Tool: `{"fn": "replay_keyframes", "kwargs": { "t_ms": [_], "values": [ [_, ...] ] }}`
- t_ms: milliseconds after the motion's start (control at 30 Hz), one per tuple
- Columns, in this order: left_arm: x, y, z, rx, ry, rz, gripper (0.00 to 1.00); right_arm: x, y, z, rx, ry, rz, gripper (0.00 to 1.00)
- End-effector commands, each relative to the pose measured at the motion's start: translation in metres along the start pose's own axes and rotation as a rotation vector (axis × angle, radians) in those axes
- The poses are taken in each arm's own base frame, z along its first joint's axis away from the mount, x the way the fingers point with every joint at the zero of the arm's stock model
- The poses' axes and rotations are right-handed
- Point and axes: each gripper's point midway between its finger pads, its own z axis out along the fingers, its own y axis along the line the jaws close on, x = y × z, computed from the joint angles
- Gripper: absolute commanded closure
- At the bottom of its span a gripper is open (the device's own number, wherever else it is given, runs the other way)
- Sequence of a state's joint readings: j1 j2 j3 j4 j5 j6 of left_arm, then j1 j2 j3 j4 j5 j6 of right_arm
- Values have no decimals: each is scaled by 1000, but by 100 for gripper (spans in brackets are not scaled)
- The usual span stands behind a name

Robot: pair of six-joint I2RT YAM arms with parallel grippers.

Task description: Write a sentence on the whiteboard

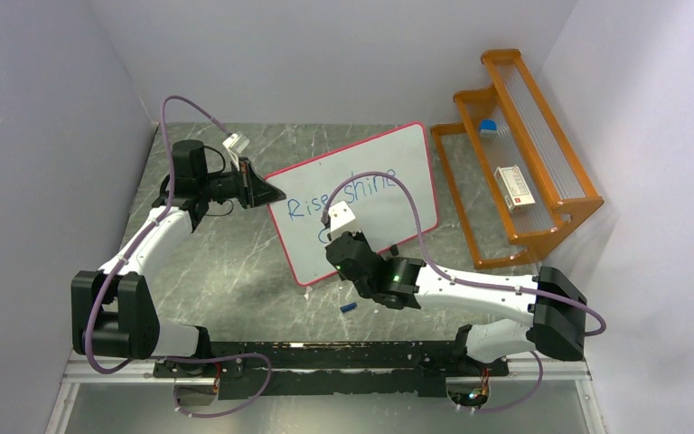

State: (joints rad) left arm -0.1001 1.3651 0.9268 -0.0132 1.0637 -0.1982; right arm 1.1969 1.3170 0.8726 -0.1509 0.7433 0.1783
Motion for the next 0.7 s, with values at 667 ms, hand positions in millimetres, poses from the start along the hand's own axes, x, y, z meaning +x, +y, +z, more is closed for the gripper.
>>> {"fn": "replay_keyframes", "kwargs": {
  "t_ms": [667],
  "values": [
    [26, 25, 4, -114, 60, 4, 95, 29, 0, -7, -35, 81, 23, 100]
  ]
}}
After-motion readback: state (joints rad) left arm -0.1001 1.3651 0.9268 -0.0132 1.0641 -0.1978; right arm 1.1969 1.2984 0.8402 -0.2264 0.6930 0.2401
